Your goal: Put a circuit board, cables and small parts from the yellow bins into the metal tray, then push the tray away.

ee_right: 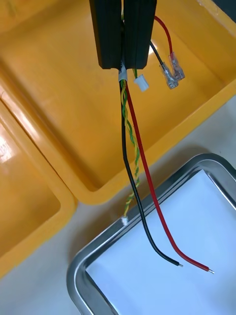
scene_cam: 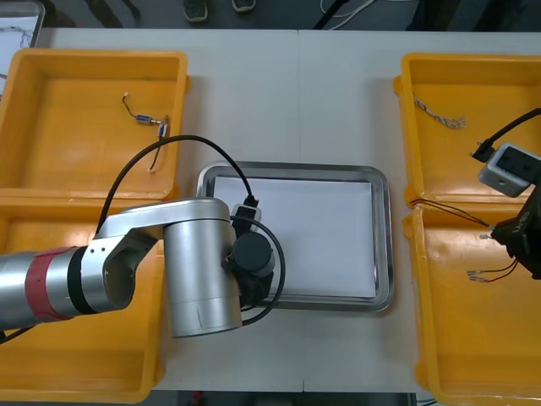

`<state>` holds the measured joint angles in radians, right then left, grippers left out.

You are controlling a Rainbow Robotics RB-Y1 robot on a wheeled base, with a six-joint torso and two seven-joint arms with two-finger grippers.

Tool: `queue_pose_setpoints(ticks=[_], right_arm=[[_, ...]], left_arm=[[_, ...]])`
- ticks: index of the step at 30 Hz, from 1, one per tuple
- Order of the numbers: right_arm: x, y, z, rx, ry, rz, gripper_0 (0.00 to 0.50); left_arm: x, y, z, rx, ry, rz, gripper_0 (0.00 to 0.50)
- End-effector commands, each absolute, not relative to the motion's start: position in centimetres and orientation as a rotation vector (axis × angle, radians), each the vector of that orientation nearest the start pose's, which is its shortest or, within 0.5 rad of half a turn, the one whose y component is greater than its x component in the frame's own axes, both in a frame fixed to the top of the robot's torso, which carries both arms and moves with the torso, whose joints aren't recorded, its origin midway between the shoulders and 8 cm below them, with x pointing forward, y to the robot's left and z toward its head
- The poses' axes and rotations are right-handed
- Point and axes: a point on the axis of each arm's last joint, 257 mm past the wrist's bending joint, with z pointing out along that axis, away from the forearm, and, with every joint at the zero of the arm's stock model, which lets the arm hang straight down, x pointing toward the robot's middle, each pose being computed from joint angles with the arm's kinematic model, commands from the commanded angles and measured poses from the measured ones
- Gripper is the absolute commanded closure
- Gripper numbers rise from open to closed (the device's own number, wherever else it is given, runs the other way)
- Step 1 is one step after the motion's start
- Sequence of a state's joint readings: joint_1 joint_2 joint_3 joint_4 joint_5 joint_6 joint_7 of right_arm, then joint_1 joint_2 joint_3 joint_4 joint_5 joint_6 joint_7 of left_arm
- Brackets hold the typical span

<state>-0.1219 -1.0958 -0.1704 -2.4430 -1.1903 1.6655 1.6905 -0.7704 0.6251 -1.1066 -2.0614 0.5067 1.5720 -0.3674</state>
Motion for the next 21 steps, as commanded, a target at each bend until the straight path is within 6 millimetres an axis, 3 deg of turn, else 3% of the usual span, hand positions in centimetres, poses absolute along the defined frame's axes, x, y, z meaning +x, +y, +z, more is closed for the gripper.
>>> queue_pose_setpoints(ticks=[1,8,11,15,16,17,19,20,21], right_arm=[[34.3,-27.2,-12.1,-1.248,2.327,-0.188,0.500],[34.6,-25.7,-12.2,-1.338,2.300,-0.221,0.500],[34.7,-25.0,-12.4,-1.371,2.288,-0.231,0.500],[34.9,-23.9,-12.5,-1.420,2.265,-0.239,0.500],[34.9,-23.5,-12.5,-1.438,2.254,-0.242,0.500],[34.9,-23.2,-12.5,-1.445,2.249,-0.241,0.500],[34.9,-22.7,-12.6,-1.473,2.239,-0.246,0.500],[35.0,-22.6,-12.5,-1.478,2.236,-0.246,0.500],[35.0,-22.4,-12.5,-1.484,2.233,-0.250,0.500]], left_arm=[[37.3,4.1,-28.6,0.245,2.630,-0.070,0.500],[37.5,3.4,-28.7,0.218,2.627,-0.109,0.497],[37.8,3.3,-28.8,0.200,2.628,-0.117,0.463],[38.0,3.1,-29.0,0.188,2.626,-0.128,0.370],[38.0,3.1,-29.0,0.185,2.626,-0.127,0.308],[38.1,3.1,-29.1,0.180,2.626,-0.128,0.283],[38.2,3.1,-29.1,0.170,2.625,-0.128,0.121],[38.2,3.1,-29.1,0.168,2.625,-0.129,0.083],[38.2,3.1,-29.1,0.164,2.626,-0.130,0.000]])
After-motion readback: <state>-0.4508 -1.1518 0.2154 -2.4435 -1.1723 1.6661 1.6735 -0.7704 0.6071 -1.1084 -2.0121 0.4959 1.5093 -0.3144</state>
